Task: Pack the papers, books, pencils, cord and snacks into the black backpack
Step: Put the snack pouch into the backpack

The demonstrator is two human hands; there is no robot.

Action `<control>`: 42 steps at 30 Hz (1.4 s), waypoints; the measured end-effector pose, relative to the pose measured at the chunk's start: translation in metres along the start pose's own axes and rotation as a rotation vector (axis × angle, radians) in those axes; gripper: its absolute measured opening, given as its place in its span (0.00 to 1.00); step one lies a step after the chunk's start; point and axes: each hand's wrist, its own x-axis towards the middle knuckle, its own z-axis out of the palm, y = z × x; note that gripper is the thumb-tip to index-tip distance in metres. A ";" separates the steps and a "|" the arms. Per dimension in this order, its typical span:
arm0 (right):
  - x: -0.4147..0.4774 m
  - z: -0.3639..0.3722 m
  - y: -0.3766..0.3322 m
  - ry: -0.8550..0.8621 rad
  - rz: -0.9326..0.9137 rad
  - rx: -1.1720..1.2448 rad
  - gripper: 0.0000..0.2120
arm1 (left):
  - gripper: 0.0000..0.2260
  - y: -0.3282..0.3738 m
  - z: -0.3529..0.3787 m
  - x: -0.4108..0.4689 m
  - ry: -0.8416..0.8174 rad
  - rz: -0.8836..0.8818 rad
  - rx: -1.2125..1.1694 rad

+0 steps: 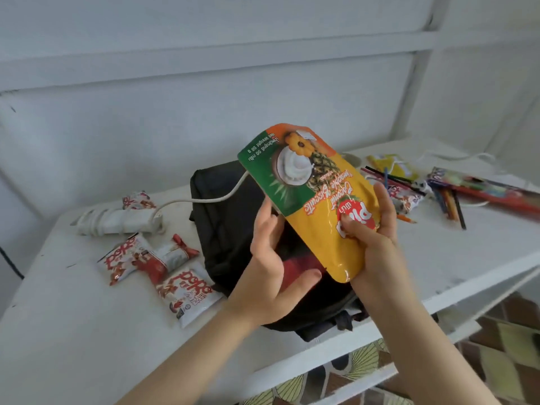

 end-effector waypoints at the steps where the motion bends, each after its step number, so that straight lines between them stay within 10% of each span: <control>1: 0.001 -0.003 -0.004 0.006 -0.005 0.014 0.32 | 0.34 -0.010 -0.005 -0.009 -0.114 0.058 0.148; 6: 0.004 -0.014 -0.022 0.029 -0.056 0.043 0.31 | 0.15 -0.039 -0.032 -0.016 -0.356 0.139 0.669; 11: 0.004 -0.024 -0.029 0.059 -0.090 0.038 0.31 | 0.28 -0.057 -0.060 0.019 -0.502 0.133 0.918; 23: -0.002 -0.047 -0.008 0.159 -0.056 -0.070 0.33 | 0.13 -0.059 -0.085 0.086 -0.337 -0.690 0.706; 31: -0.005 -0.055 0.000 0.227 -0.032 -0.075 0.33 | 0.16 -0.082 -0.082 0.061 -0.308 0.168 1.064; 42: -0.022 -0.067 0.003 0.178 0.000 -0.142 0.33 | 0.37 -0.074 -0.093 0.050 -0.648 -0.138 1.207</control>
